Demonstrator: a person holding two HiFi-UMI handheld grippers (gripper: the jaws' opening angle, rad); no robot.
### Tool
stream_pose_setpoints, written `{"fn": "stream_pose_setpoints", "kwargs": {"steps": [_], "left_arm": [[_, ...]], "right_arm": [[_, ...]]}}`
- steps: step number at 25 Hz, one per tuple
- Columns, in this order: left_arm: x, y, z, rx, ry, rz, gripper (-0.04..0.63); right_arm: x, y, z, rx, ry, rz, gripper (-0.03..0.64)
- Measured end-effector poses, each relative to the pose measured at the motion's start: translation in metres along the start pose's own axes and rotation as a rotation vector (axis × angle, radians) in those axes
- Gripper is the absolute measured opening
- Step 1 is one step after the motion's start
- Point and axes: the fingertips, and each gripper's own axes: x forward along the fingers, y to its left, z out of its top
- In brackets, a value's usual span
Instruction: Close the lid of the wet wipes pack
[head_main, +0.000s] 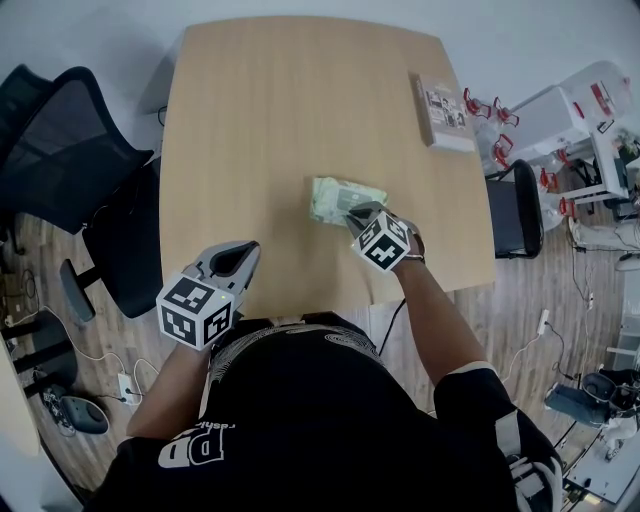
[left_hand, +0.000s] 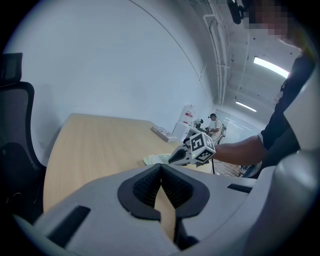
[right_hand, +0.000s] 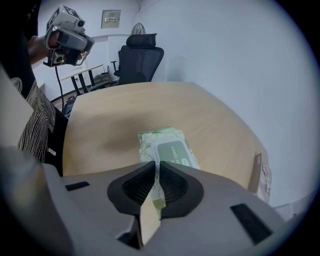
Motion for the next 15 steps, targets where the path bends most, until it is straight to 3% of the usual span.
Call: {"fn": "stream_pose_setpoints", "kwargs": {"steps": [15], "left_arm": [[0.0002,-0.0006,0.0003,-0.008,-0.005,0.005,0.017]], "right_arm": [[0.0087,0.0028,-0.0058,0.025,0.023,0.015,0.028]]}}
